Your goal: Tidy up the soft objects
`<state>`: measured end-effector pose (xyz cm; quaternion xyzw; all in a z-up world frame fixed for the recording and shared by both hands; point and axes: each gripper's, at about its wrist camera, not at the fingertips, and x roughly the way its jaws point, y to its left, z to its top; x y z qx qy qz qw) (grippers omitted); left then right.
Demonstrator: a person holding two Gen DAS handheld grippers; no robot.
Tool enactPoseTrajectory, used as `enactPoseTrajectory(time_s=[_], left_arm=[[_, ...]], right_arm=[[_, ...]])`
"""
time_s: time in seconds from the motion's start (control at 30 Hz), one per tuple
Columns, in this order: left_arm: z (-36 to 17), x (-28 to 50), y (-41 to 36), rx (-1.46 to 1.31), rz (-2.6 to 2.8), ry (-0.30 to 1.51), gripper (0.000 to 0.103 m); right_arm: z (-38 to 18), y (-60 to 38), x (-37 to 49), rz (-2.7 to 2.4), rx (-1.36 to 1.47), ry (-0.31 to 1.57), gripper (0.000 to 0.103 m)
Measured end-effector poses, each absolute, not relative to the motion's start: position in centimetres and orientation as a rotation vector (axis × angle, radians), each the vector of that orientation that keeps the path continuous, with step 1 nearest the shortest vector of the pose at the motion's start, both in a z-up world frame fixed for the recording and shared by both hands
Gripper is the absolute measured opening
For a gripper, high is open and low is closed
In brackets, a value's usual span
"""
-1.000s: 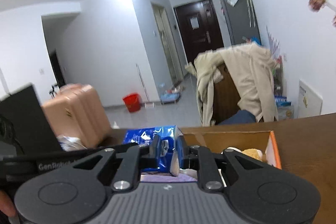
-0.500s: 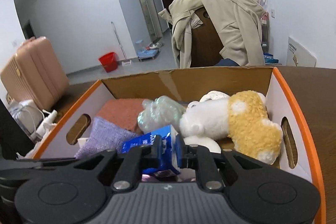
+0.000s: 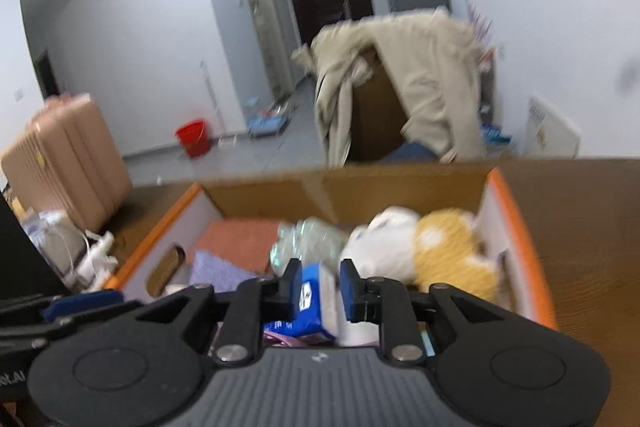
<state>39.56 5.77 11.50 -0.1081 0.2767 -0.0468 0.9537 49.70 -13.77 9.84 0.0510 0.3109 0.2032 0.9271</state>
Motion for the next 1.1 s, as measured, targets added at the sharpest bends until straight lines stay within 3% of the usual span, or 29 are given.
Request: enactPoseTrajectory(time_s=[0.13,0.23,0.3,0.33,0.37,0.4,0.53,0.77,1.1], left_arm=[[12.8,36.3,4.7,-0.109,-0.094,0.502,0.060],[13.1,34.1,4.1,-0.072,-0.089,0.468,0.072],[13.0,32.7,4.0,-0.066,-0.075,0.420,0.082],[12.9,31.9,4.1,-0.063,-0.064,0.387,0.091],[12.7,31.0,4.1,-0.065,-0.049,0.335,0.099],[12.5,30.2,4.2,-0.063,-0.040,0.292,0.100],[11.5,27.9,4.4,-0.061,-0.022,0.204,0.103],[10.7,24.7,4.0,-0.080,-0.027,0.200,0.103],[7.4,13.0,1.6,-0.019,-0.188,0.255,0.103]], right_arm=[[13.8,-16.4,45.2,0.356,0.059,0.556,0.021],[15.5,-18.5,41.7,0.312,0.016,0.520,0.036],[16.0,-19.6,39.4,0.273,-0.015,0.495,0.065],[16.1,-20.0,38.1,0.251,-0.028,0.466,0.075],[16.0,-20.5,36.8,0.242,-0.036,0.427,0.094],[15.7,-20.8,35.3,0.239,-0.043,0.373,0.103],[13.6,-21.0,31.3,0.215,-0.034,0.265,0.103],[11.0,-20.3,27.3,0.231,-0.061,0.275,0.103],[6.8,-21.7,14.8,0.194,0.030,0.340,0.103]])
